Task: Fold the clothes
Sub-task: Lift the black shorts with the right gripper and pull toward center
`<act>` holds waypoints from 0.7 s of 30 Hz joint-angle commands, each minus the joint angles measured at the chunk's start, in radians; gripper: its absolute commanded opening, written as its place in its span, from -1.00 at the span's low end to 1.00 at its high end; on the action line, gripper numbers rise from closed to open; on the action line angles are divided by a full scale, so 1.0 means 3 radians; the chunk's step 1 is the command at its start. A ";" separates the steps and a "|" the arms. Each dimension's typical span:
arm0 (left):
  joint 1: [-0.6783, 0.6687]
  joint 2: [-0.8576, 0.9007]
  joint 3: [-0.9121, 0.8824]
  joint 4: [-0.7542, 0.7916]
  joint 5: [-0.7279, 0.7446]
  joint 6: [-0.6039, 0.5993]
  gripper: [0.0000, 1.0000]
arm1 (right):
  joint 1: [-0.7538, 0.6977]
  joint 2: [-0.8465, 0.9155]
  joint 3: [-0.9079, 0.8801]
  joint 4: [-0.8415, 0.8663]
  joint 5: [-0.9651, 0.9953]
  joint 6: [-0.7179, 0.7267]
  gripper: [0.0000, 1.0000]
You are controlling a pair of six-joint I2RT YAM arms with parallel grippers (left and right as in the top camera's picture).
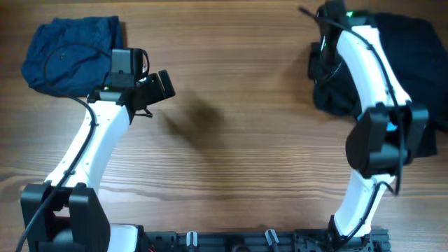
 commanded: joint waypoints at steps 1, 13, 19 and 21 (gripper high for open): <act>0.0092 0.0025 0.0045 0.0009 0.0104 -0.0043 1.00 | 0.0315 -0.0472 0.0581 -0.0163 -0.0492 -0.0310 -0.91; 0.0151 -0.0183 0.0046 -0.0065 0.0417 -0.0027 1.00 | 0.1228 -0.0881 0.1521 -0.0591 -0.0638 -0.0314 -0.91; 0.0150 -0.0434 0.0046 -0.0051 0.0456 -0.0028 1.00 | 0.1404 -0.0978 0.1548 -0.0632 -0.0950 -0.0515 -0.91; 0.0151 -0.0486 0.0046 -0.0051 0.0576 -0.0028 1.00 | 0.1470 -0.0980 0.1548 -0.0660 -0.1082 -0.0651 -0.91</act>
